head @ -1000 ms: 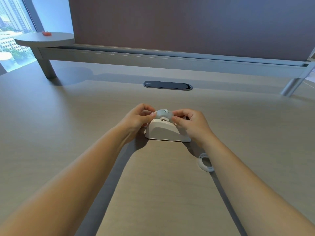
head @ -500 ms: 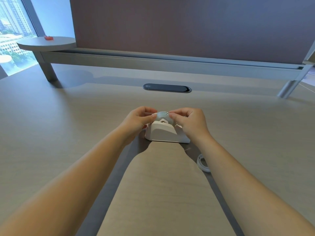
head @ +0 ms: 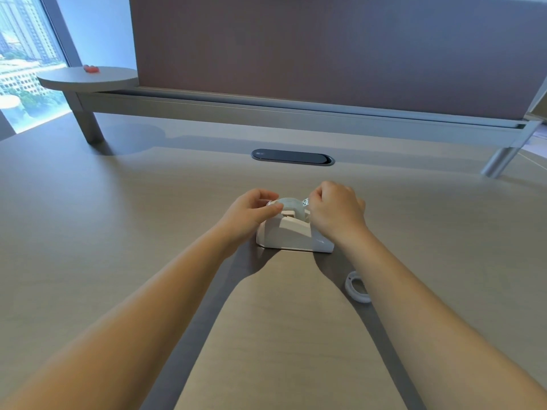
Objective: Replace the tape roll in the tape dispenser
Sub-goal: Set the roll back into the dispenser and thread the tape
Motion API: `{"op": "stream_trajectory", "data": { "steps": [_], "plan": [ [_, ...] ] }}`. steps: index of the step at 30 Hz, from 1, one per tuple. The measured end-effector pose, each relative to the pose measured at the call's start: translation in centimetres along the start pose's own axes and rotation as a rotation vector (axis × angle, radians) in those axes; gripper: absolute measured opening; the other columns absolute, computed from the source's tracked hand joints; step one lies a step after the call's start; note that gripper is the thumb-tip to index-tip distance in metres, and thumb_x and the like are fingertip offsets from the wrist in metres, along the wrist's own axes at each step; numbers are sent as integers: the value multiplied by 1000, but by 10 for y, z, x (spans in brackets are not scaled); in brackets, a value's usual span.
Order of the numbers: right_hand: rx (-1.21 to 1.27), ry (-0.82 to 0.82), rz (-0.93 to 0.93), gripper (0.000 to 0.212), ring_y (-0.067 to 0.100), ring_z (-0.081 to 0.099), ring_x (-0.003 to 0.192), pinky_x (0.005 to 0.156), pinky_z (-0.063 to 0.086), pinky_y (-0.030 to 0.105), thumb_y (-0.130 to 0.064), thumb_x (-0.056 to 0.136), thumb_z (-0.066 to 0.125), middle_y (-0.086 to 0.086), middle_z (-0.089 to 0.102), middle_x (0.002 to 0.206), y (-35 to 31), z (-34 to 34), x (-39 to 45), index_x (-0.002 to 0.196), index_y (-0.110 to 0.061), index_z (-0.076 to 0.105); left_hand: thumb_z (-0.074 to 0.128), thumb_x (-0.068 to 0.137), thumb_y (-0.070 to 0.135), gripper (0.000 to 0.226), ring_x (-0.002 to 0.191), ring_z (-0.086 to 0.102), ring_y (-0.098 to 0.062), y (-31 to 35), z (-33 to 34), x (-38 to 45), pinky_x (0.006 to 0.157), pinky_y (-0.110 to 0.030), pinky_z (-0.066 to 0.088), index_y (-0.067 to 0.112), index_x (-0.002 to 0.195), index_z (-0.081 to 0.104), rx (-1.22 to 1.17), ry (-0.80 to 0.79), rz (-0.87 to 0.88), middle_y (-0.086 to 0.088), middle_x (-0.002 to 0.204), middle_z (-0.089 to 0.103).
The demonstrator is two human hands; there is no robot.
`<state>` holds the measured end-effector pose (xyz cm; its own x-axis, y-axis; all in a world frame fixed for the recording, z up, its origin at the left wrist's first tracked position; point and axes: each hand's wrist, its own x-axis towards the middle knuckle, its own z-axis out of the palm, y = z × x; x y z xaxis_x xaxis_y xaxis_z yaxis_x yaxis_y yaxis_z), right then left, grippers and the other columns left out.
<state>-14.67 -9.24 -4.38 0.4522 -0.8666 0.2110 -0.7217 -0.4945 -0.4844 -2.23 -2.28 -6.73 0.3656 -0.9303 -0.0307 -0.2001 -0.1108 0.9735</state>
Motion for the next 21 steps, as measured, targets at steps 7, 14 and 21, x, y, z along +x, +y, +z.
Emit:
{"op": "stream_trajectory", "data": {
  "steps": [7,14,21],
  "plan": [
    [440,-350,222,42,22,51,86,73,39,34,-44,81,51,13,56,96,2,-8,8,86,-3,57,51,84,24,23,101,51,-18,1,0,-2,89,-33,43,17,105,49,40,-15,-8,-3,108,54],
    [593,-318,325,31,14,47,66,57,39,28,-28,73,68,3,52,71,9,-13,11,84,0,58,66,73,24,50,103,47,-19,1,4,-2,84,-31,43,15,116,43,205,-26,33,-1,111,48],
    [726,-270,406,14,27,58,85,77,51,43,-15,74,66,14,59,96,31,-30,16,71,-4,57,67,71,24,43,102,46,-20,-1,4,1,85,-33,44,21,106,42,263,-9,42,0,109,47]
  ]
}}
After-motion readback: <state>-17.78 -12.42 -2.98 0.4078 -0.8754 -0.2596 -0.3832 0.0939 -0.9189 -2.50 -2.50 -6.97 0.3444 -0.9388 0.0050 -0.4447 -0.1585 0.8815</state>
